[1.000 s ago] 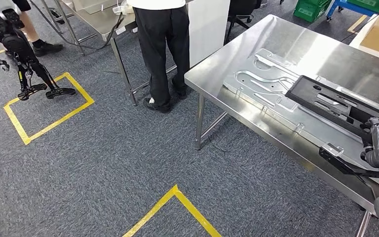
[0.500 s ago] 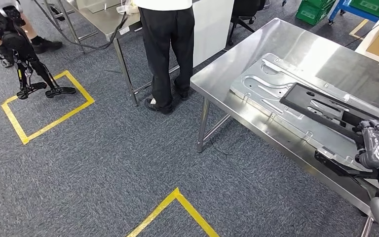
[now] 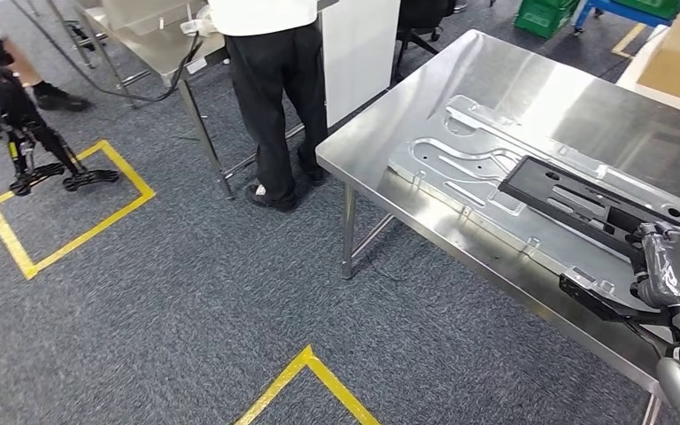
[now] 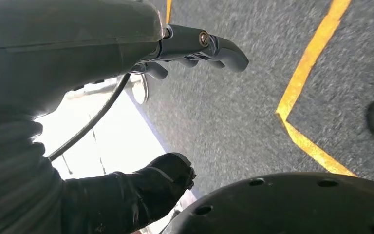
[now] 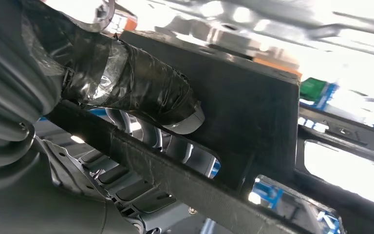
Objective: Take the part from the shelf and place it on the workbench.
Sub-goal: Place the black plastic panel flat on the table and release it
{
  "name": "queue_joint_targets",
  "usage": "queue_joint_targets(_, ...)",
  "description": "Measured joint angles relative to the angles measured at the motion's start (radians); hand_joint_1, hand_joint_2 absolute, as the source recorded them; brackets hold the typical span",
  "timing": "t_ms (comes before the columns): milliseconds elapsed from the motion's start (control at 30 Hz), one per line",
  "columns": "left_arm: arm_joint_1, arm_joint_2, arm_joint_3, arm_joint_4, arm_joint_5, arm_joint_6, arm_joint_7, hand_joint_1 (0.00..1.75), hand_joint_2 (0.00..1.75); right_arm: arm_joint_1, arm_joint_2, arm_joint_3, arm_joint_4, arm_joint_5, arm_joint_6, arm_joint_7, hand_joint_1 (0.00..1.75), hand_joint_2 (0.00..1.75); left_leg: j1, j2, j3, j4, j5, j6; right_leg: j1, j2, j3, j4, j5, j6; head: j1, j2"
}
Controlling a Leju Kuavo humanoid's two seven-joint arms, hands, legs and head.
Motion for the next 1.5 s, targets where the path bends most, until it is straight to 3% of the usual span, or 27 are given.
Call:
queue_joint_targets(67,0.003,0.002,0.000,0.000,0.000,0.001,0.000,0.00,1.75,0.001,0.003,0.001,-0.001,0.000,0.000,0.001,1.75,1.75,-0.002,-0.026,0.038,-0.084,0.024,0.007,-0.002,0.018,0.000,-0.001,-0.003,0.008,0.000,0.000)
queue_joint_targets(100,0.002,0.002,0.000,0.000,0.000,0.001,0.000,0.00,1.75,0.004,0.005,0.001,-0.002,0.000,0.000,0.001,1.75,1.75,-0.003,-0.027,0.045,-0.094,0.017,0.009,-0.005,0.027,-0.001,-0.003,-0.003,0.014,0.000,0.000)
queue_joint_targets(167,-0.004,0.001,0.000,0.000,0.000,0.001,0.000,0.00,1.75,0.010,0.005,0.002,-0.004,0.000,0.000,0.002,1.75,1.75,-0.003,-0.007,0.058,-0.114,0.017,0.012,-0.009,0.040,0.001,-0.010,-0.003,0.027,0.000,0.000)
queue_joint_targets(233,-0.006,0.000,0.000,0.000,0.000,0.001,0.000,0.00,1.75,0.011,0.003,0.001,-0.005,0.000,0.000,0.002,1.75,1.75,0.001,0.015,0.080,-0.143,0.020,0.019,-0.007,0.015,-0.010,0.020,-0.022,0.036,0.001,0.000)
queue_joint_targets(267,-0.005,-0.001,0.000,0.000,0.000,0.002,0.000,0.00,1.75,0.011,0.003,0.001,-0.006,0.000,0.000,0.003,1.75,1.75,0.002,0.025,0.090,-0.152,0.020,0.023,-0.006,-0.006,-0.031,0.064,-0.042,0.039,0.002,0.000)
queue_joint_targets(333,-0.003,-0.001,0.000,0.000,-0.001,0.002,0.000,0.00,1.75,0.010,0.003,0.002,-0.005,0.000,0.000,0.004,1.75,1.75,0.001,0.044,0.101,-0.156,0.013,0.027,-0.006,-0.032,-0.099,0.181,-0.084,0.046,0.002,0.000)
queue_joint_targets(367,-0.003,-0.001,0.000,0.000,-0.002,0.003,0.000,0.00,1.75,0.013,0.004,0.002,-0.005,0.000,0.001,0.005,1.75,1.75,0.001,0.054,0.105,-0.154,0.007,0.027,-0.007,-0.036,-0.127,0.222,-0.088,0.050,0.002,0.000)
queue_joint_targets(400,-0.003,-0.002,0.000,0.000,-0.003,0.003,0.000,0.00,1.75,0.015,0.005,0.003,-0.005,0.000,0.001,0.005,1.75,1.75,0.001,0.063,0.110,-0.150,0.000,0.026,-0.009,-0.039,-0.141,0.231,-0.074,0.054,0.002,0.000)
queue_joint_targets(433,-0.003,-0.002,0.000,0.000,-0.003,0.003,0.000,0.00,1.75,0.016,0.005,0.004,-0.005,0.000,0.001,0.005,1.75,1.75,0.002,0.073,0.116,-0.146,-0.008,0.024,-0.012,-0.045,-0.135,0.202,-0.041,0.057,0.002,0.000)
queue_joint_targets(500,-0.003,-0.004,0.000,0.000,-0.003,0.002,0.000,0.00,1.75,0.015,0.006,0.004,-0.005,0.000,0.001,0.005,1.75,1.75,0.002,0.091,0.127,-0.136,-0.026,0.017,-0.011,-0.077,-0.087,0.084,0.031,0.060,0.002,0.000)
queue_joint_targets(533,-0.003,-0.004,0.000,0.000,-0.003,0.002,0.000,0.00,1.75,0.014,0.006,0.004,-0.005,0.000,0.001,0.005,1.75,1.75,0.000,0.099,0.132,-0.130,-0.036,0.010,-0.006,-0.091,-0.067,0.036,0.050,0.054,0.002,0.000)
queue_joint_targets(600,-0.004,-0.004,0.000,0.000,-0.003,0.001,0.000,0.00,1.75,0.014,0.007,0.005,-0.005,0.000,0.001,0.005,1.75,1.75,-0.005,0.114,0.137,-0.125,-0.048,-0.003,0.003,-0.102,-0.057,0.007,0.049,0.037,0.002,0.000)
queue_joint_targets(667,-0.007,-0.004,0.000,0.000,-0.003,0.001,0.000,0.00,1.75,0.015,0.007,0.005,-0.005,0.000,0.001,0.006,1.75,1.75,-0.006,0.128,0.143,-0.126,-0.058,-0.013,0.003,-0.081,-0.057,0.004,0.047,0.021,0.002,0.000)
queue_joint_targets(733,-0.009,-0.004,0.000,0.000,-0.002,0.001,0.000,0.00,1.75,0.014,0.007,0.005,-0.005,0.000,0.001,0.006,1.75,1.75,-0.002,0.103,0.134,-0.093,-0.084,-0.024,-0.002,-0.060,-0.052,0.001,0.045,0.008,0.002,0.000)
queue_joint_targets(800,-0.008,-0.004,0.000,0.000,-0.003,0.002,0.000,0.00,1.75,0.010,0.007,0.005,-0.006,0.000,0.001,0.006,1.75,1.75,0.002,0.059,0.076,0.021,-0.138,-0.031,-0.004,-0.042,-0.047,-0.001,0.042,-0.002,0.001,0.000)
queue_joint_targets(867,-0.007,-0.004,0.000,0.000,-0.003,0.002,0.000,0.00,1.75,0.009,0.008,0.006,-0.007,0.000,0.001,0.006,1.75,1.75,0.003,0.045,-0.001,0.149,-0.177,-0.032,-0.001,-0.021,-0.044,0.000,0.038,-0.008,0.001,0.000)
queue_joint_targets(900,-0.007,-0.004,0.000,0.000,-0.003,0.002,0.000,0.00,1.75,0.009,0.009,0.006,-0.007,0.000,0.001,0.006,1.75,1.75,0.003,0.044,-0.024,0.173,-0.168,-0.030,0.000,-0.009,-0.041,0.000,0.036,-0.009,0.001,0.000)
queue_joint_targets(933,-0.006,-0.004,0.001,0.000,-0.002,0.002,0.000,0.00,1.75,0.009,0.010,0.007,-0.007,0.000,0.001,0.006,1.75,1.75,0.003,0.042,-0.028,0.157,-0.138,-0.026,0.001,0.000,-0.037,0.000,0.033,-0.010,0.001,0.000)
queue_joint_targets(1000,-0.003,-0.003,0.001,0.000,-0.002,0.002,0.000,0.00,1.75,0.009,0.012,0.007,-0.007,0.000,0.001,0.006,1.75,1.75,0.000,0.033,0.008,0.034,-0.045,-0.012,0.002,0.018,-0.027,0.000,0.026,-0.009,0.001,0.000)
queue_joint_targets(1067,-0.004,-0.002,0.001,0.000,-0.003,0.002,0.001,0.00,1.75,0.009,0.014,0.007,-0.006,0.000,0.001,0.006,1.75,1.75,-0.004,0.020,0.048,-0.076,0.006,0.002,0.004,0.032,-0.021,0.000,0.021,-0.003,0.001,0.000)
queue_joint_targets(1167,-0.010,-0.001,0.001,0.000,-0.007,0.002,0.001,0.00,1.75,0.005,0.016,0.010,-0.004,0.000,0.000,0.002,1.75,1.75,-0.007,0.018,0.066,-0.112,0.006,0.009,0.002,0.042,-0.021,-0.006,0.019,0.014,0.001,0.000)
queue_joint_targets(1233,-0.013,-0.002,0.001,0.000,-0.011,0.000,0.001,0.00,1.75,-0.013,0.017,0.014,0.005,-0.001,-0.001,-0.009,1.75,1.75,-0.003,0.024,0.079,-0.132,0.013,0.016,0.002,0.015,-0.024,0.008,0.009,0.024,0.002,0.000)
queue_joint_targets(1300,-0.011,-0.003,0.001,0.000,-0.017,-0.002,0.002,0.00,1.75,-0.048,0.018,0.021,0.023,-0.003,-0.002,-0.021,1.75,1.75,0.000,0.031,0.091,-0.148,0.017,0.022,0.002,-0.025,-0.061,0.085,-0.031,0.031,0.003,0.000)
queue_joint_targets(1367,-0.010,-0.003,0.001,0.000,-0.025,-0.003,0.002,0.00,1.75,-0.097,0.024,0.035,0.054,-0.007,-0.004,-0.037,1.75,1.75,0.000,0.036,0.096,-0.149,0.013,0.025,-0.002,-0.038,-0.123,0.197,-0.072,0.039,0.003,0.000)
queue_joint_targets(1400,-0.010,-0.003,0.001,0.000,-0.031,-0.005,0.002,0.00,1.75,-0.134,0.032,0.049,0.083,-0.010,-0.004,-0.050,1.75,1.75,0.001,0.040,0.098,-0.148,0.011,0.024,-0.006,-0.039,-0.145,0.228,-0.072,0.044,0.003,0.000)
queue_joint_targets(1433,-0.010,-0.003,0.001,0.000,-0.038,-0.007,0.002,0.00,1.75,-0.184,0.043,0.069,0.123,-0.013,-0.004,-0.065,1.75,1.75,0.003,0.044,0.101,-0.146,0.007,0.021,-0.011,-0.040,-0.151,0.225,-0.052,0.049,0.003,0.000)
queue_joint_targets(1500,-0.013,-0.003,-0.001,0.000,-0.053,-0.012,0.000,0.00,1.75,-0.304,0.070,0.123,0.223,-0.015,-0.003,-0.098,1.75,1.75,0.007,0.054,0.106,-0.134,-0.006,0.011,-0.022,-0.046,-0.117,0.126,0.023,0.060,0.004,0.000)
